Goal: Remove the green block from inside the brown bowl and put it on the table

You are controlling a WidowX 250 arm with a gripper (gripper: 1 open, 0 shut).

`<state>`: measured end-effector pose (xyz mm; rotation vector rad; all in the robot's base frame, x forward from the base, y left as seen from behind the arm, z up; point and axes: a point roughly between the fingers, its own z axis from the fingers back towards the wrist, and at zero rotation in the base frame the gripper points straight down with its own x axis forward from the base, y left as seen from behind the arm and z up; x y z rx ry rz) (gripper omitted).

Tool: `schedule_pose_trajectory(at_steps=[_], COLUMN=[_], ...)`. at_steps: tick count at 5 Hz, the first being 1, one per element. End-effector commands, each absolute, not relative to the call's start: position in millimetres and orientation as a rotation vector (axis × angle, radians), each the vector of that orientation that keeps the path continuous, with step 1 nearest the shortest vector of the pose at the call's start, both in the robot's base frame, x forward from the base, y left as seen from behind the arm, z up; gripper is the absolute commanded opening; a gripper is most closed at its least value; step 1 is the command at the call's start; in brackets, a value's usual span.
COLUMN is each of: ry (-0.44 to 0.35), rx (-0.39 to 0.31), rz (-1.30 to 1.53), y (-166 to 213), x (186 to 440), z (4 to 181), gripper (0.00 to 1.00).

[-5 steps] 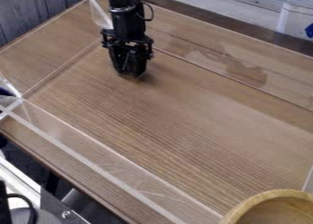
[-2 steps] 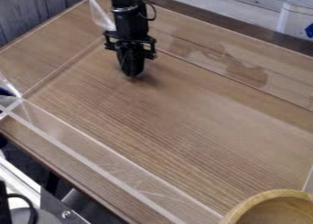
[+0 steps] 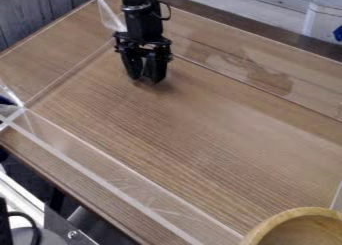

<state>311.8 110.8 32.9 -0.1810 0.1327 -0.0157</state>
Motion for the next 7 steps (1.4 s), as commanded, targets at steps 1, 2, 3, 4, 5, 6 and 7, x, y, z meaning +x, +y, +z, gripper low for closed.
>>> schedule_pose_trajectory(at_steps=[1, 2, 3, 4, 5, 6, 7], ry=[0.026, 0.029, 0.023, 0.029, 0.034, 0.040, 0.045], rx=[-0.151, -0.156, -0.165, -0.165, -0.164, -0.164, -0.164], rz=[-0.029, -0.029, -0.028, -0.030, -0.031, -0.033, -0.034], y=[114.0, 113.8, 113.4, 113.7, 114.3, 114.7, 115.2], x=[328.7, 329.4, 329.6, 330.1, 330.6, 331.1, 331.5], z=[67.4, 65.7, 67.7, 65.0, 61.3, 57.9, 54.3], gripper=[1.00, 0.00, 0.00, 0.00, 0.00, 0.00, 0.00])
